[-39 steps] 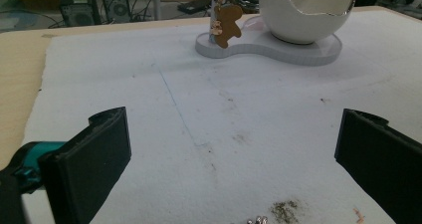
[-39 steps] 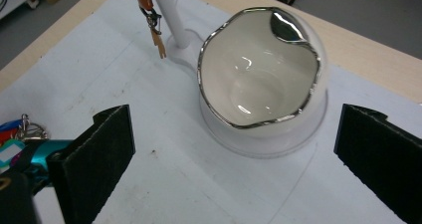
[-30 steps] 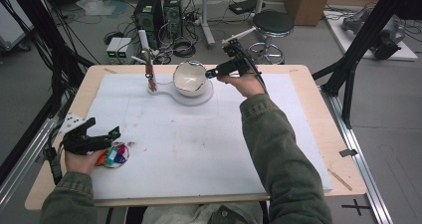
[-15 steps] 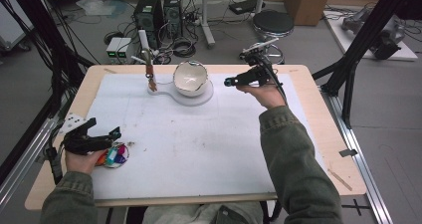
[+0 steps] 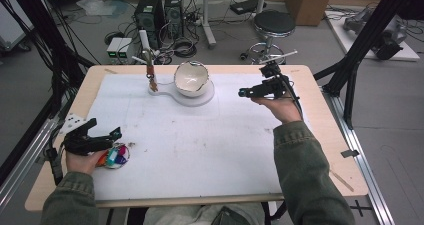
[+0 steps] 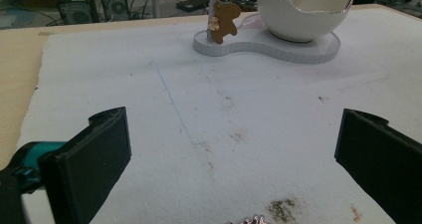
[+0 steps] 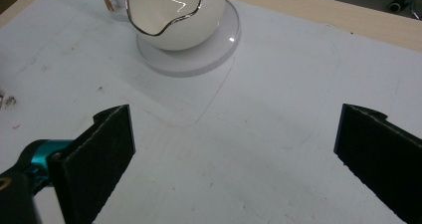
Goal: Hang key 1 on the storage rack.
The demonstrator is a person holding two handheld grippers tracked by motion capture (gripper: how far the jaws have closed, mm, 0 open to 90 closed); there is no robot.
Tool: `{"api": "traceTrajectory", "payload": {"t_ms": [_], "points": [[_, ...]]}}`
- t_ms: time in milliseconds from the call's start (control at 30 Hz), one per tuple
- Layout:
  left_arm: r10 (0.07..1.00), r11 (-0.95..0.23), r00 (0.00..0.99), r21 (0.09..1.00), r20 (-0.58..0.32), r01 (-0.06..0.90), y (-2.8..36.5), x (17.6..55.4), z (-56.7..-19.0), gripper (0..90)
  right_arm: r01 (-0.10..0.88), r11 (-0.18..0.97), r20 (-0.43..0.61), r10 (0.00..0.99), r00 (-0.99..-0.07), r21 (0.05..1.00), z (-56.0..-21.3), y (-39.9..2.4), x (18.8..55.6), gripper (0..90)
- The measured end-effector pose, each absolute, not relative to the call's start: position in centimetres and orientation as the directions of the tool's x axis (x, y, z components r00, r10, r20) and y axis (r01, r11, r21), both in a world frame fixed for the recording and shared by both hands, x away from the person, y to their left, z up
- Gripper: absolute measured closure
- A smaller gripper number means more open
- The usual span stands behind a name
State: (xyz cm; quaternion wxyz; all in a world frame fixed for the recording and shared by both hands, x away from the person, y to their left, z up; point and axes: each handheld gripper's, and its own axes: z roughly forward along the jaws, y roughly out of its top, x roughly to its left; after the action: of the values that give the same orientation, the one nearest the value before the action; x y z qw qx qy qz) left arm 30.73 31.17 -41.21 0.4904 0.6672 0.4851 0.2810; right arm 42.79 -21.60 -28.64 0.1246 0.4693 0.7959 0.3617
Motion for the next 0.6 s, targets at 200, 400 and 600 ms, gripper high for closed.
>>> {"api": "traceTrajectory", "payload": {"t_ms": [200,400,600], "points": [[0.923,-0.049,0.372,0.927,-0.101,0.373,31.1,30.7,-41.2,1.7,0.679,0.288,0.156,0.844,-0.514,0.676,-30.0,-23.1,42.2,1.8],[0.923,-0.049,0.371,0.926,-0.101,0.374,31.1,30.7,-41.2,1.7,0.691,0.257,0.175,0.855,-0.489,0.675,-31.1,-24.6,41.7,1.8],[0.924,-0.048,0.369,0.925,-0.101,0.376,31.1,30.7,-41.2,1.7,0.701,0.244,0.191,0.856,-0.481,0.671,-32.0,-25.6,41.1,1.8]]}}
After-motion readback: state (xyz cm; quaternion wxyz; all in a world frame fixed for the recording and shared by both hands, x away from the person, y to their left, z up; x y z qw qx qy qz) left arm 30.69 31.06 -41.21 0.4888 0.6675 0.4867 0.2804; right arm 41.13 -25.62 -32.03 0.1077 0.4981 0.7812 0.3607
